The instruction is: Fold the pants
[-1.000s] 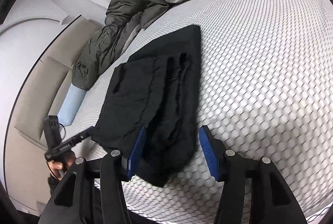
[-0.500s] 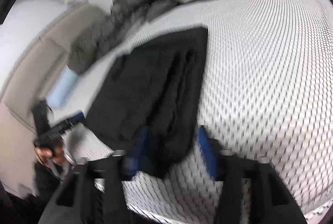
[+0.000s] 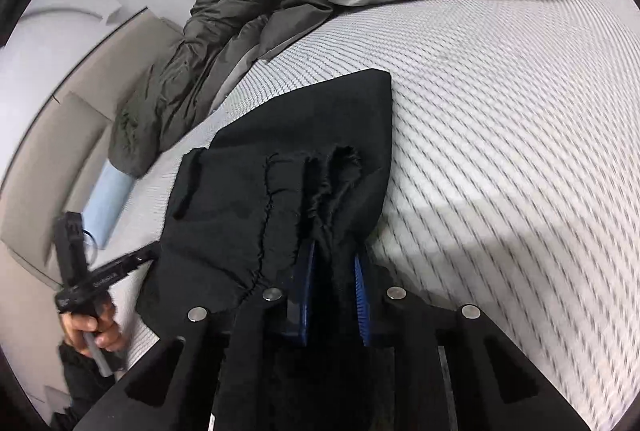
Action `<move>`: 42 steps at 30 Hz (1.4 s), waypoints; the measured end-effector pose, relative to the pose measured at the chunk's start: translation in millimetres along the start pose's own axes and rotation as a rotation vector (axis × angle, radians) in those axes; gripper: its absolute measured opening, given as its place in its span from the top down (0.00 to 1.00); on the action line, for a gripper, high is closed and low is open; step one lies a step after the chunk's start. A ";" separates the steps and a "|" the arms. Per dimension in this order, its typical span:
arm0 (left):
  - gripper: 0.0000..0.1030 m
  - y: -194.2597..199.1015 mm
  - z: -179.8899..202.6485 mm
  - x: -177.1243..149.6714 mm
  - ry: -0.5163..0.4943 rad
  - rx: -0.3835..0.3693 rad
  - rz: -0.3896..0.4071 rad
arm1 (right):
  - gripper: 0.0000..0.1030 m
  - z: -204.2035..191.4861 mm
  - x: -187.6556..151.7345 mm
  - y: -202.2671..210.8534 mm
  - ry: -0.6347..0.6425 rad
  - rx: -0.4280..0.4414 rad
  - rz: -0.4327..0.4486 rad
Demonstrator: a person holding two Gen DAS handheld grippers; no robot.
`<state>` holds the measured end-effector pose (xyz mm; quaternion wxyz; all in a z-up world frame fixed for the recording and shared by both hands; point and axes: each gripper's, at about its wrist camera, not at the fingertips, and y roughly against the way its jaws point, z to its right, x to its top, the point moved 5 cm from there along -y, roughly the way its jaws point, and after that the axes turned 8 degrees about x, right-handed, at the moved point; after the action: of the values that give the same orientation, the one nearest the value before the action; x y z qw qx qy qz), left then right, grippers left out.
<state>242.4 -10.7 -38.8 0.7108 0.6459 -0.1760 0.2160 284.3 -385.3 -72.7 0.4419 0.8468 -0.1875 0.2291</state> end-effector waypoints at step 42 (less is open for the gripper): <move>0.01 59.6 88.8 -70.7 -0.202 0.139 0.258 | 0.40 -63.2 -74.0 48.6 0.197 -0.032 0.074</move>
<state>153.4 -100.4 -16.8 0.6093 0.6840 -0.3126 0.2513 183.9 -350.3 -49.5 0.4631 0.8054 -0.1778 0.3245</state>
